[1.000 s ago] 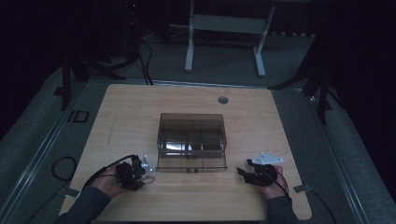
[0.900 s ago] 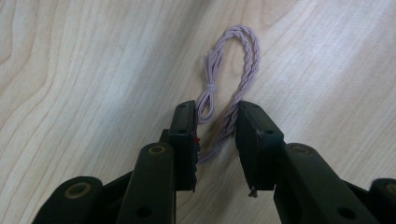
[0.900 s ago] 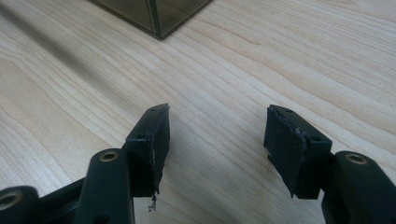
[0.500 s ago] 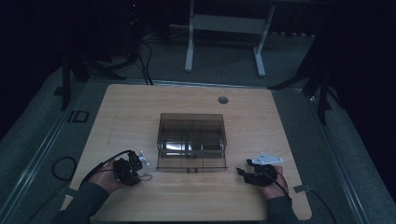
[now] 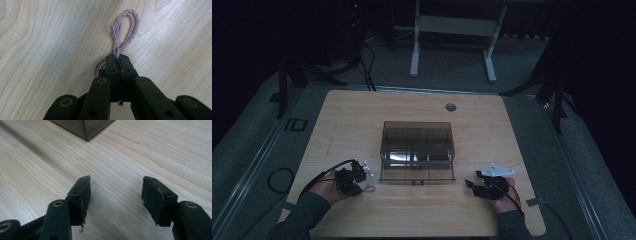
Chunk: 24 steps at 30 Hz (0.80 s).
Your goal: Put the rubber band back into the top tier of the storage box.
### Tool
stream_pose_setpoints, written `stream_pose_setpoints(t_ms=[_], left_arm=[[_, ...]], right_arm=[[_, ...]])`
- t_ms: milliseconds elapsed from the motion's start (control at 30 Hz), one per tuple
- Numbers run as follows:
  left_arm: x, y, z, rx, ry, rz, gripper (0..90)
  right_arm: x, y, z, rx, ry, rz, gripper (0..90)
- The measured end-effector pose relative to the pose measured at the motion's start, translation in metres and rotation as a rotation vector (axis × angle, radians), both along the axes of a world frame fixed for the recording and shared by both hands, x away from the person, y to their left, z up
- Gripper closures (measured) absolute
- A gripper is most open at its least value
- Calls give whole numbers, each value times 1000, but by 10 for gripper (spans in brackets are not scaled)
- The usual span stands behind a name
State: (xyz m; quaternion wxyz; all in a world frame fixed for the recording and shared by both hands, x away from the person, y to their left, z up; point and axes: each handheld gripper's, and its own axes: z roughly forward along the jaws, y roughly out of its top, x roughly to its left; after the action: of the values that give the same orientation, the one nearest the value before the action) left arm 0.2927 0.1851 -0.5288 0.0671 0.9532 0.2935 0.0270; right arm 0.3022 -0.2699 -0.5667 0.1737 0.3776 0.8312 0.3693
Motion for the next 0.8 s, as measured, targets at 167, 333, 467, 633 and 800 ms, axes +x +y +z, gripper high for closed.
stream_pose_setpoints(t_ms=[167, 333, 467, 633, 800], left_arm=[[0, 0, 2, 1, 1, -4, 891], [-1, 1, 7, -10, -7, -5, 893], [-1, 2, 10, -13, -10, 0, 894], [-1, 4, 12, -14, -15, 0, 894], [-1, 7, 17, -18, -20, 4, 894]], right_arm=[[0, 0, 0, 0, 0, 1, 407], [0, 0, 0, 0, 0, -1, 406], [0, 0, 0, 0, 0, 0, 406], [0, 0, 0, 0, 1, 1, 406], [0, 0, 0, 0, 1, 1, 406]])
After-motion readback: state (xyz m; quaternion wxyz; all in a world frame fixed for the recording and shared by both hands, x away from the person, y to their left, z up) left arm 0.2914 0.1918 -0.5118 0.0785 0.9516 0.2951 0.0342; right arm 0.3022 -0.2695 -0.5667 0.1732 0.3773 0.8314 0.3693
